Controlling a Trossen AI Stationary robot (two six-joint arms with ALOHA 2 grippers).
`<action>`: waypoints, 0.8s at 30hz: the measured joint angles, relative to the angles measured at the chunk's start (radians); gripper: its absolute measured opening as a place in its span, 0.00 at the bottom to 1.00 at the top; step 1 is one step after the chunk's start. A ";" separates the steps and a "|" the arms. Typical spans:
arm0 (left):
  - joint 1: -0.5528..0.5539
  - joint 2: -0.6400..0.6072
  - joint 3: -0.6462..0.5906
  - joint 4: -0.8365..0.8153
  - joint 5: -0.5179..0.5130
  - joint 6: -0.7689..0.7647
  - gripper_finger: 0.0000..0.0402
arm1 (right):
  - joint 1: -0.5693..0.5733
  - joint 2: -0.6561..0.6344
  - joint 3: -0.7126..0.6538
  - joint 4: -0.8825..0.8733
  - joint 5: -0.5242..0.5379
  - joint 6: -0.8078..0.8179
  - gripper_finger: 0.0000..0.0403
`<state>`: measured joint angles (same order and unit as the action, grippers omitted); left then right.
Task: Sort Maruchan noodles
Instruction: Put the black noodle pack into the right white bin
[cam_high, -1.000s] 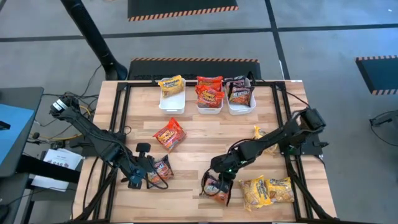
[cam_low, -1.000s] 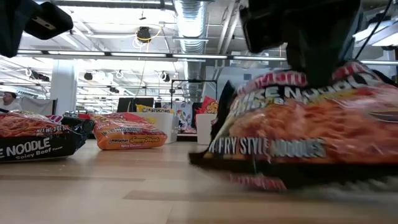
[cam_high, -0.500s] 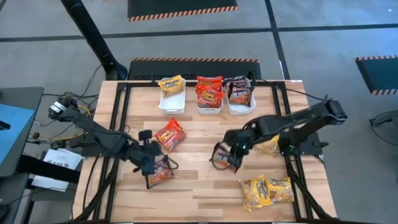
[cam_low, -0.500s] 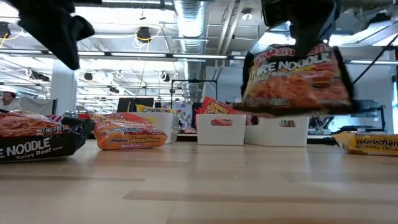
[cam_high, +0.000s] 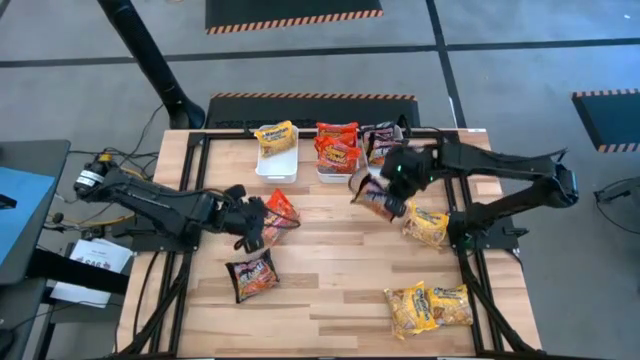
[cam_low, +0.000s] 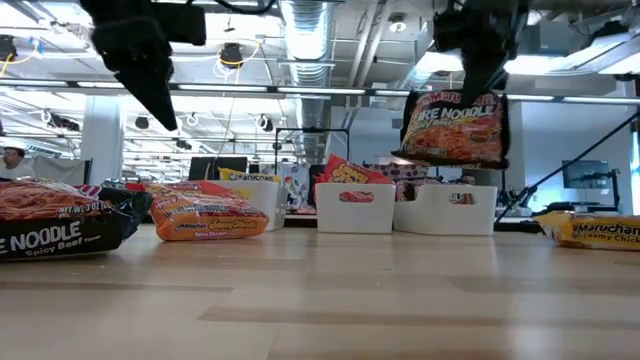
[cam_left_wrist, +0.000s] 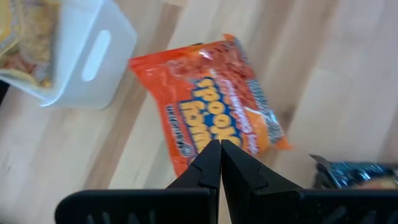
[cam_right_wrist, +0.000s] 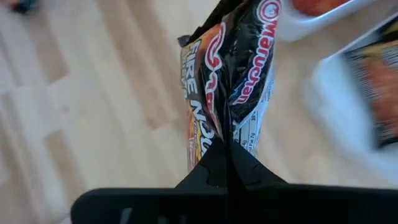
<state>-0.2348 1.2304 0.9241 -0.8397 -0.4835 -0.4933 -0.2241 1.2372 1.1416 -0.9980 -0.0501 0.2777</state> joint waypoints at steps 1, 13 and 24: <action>0.014 0.000 0.000 0.001 0.000 0.000 0.00 | -0.034 -0.002 0.000 0.002 0.000 -0.038 0.01; 0.145 0.000 0.000 0.003 0.000 -0.005 0.00 | -0.392 -0.006 0.000 0.072 0.055 -0.476 0.01; 0.198 0.000 0.000 0.004 0.002 -0.028 0.00 | -0.576 0.028 0.000 0.220 0.057 -0.708 0.01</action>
<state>-0.0370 1.2304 0.9241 -0.8356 -0.4816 -0.5217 -0.8002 1.2656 1.1416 -0.7783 0.0067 -0.4300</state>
